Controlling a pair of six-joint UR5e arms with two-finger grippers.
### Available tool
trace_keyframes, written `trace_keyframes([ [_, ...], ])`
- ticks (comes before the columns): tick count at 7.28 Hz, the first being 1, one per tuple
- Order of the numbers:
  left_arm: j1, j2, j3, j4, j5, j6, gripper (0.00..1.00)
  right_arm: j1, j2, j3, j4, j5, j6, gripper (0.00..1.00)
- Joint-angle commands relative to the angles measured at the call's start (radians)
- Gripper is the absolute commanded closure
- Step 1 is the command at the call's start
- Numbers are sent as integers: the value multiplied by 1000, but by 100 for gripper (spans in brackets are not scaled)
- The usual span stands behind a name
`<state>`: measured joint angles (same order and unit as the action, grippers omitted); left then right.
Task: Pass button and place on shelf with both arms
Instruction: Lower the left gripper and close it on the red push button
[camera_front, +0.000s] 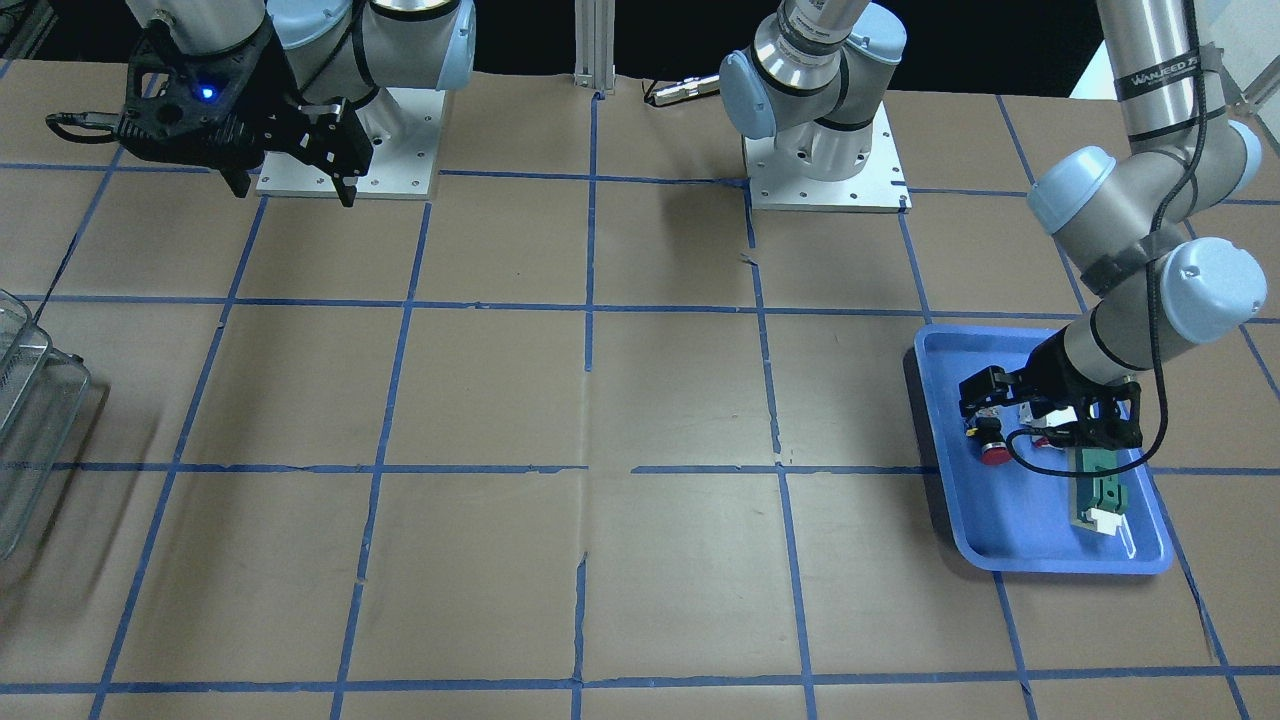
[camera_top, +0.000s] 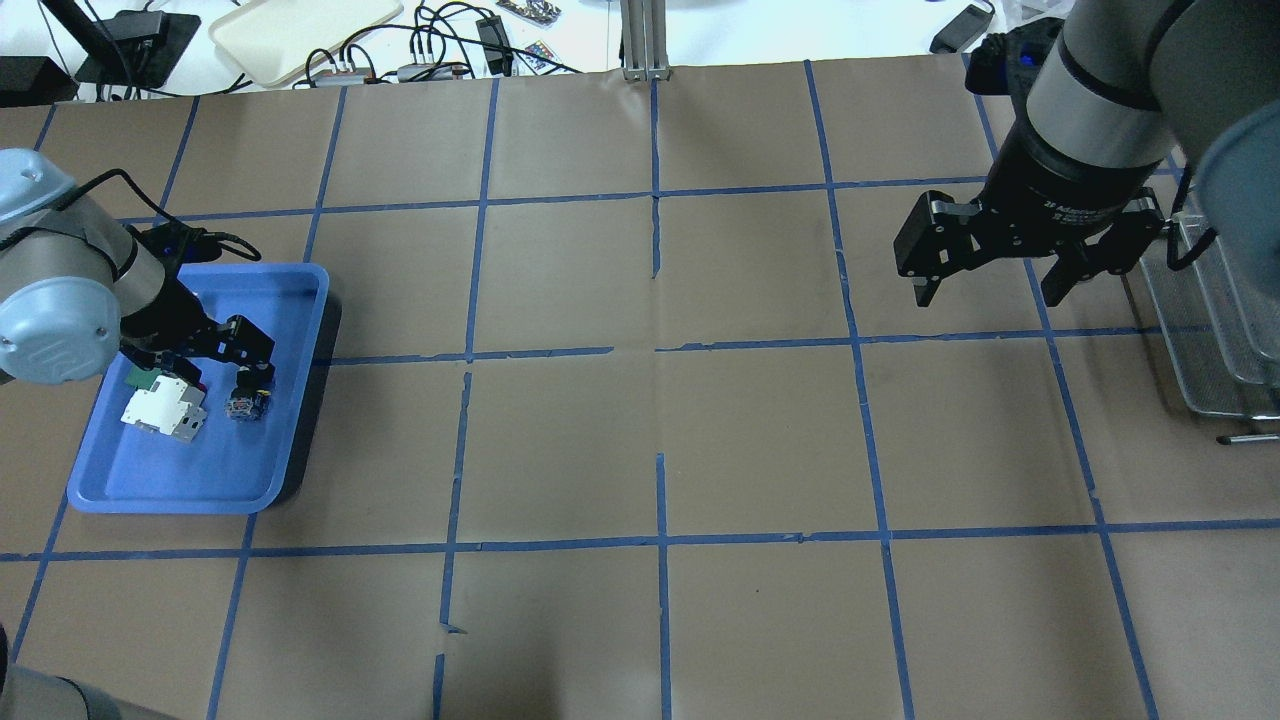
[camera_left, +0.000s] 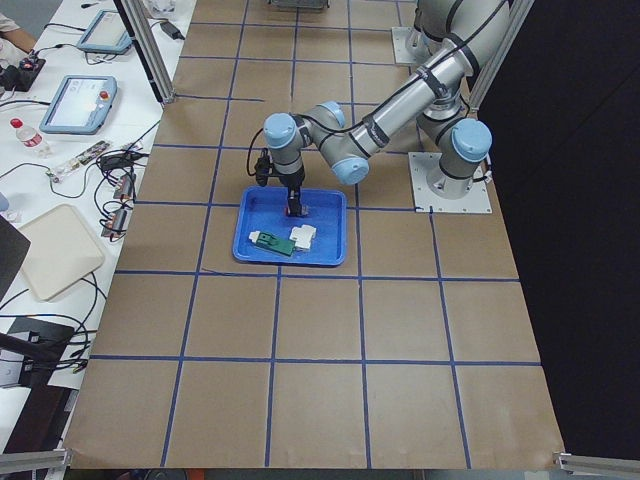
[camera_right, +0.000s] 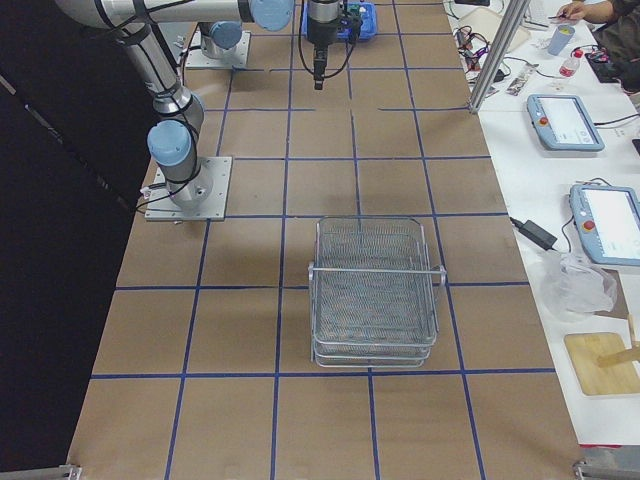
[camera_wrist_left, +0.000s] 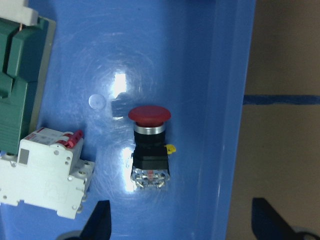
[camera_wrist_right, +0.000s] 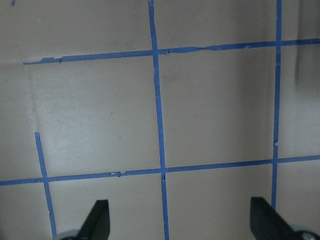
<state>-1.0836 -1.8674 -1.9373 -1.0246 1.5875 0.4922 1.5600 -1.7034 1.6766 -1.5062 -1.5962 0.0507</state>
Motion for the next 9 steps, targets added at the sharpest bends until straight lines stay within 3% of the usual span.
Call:
trace_keyframes([
  [1,25,-22,-31,26,-1,17,0,0,1,0,1,-1,-3,0],
  [6,33,-33,-74,43,17,20,0,0,1,0,4,-1,0,0],
  [8,36,-36,-74,60,17,25,14,-1,1,0,3,-1,1,0],
  [9,36,-36,-74,61,17,23,35,-1,1,0,10,-1,0,0],
])
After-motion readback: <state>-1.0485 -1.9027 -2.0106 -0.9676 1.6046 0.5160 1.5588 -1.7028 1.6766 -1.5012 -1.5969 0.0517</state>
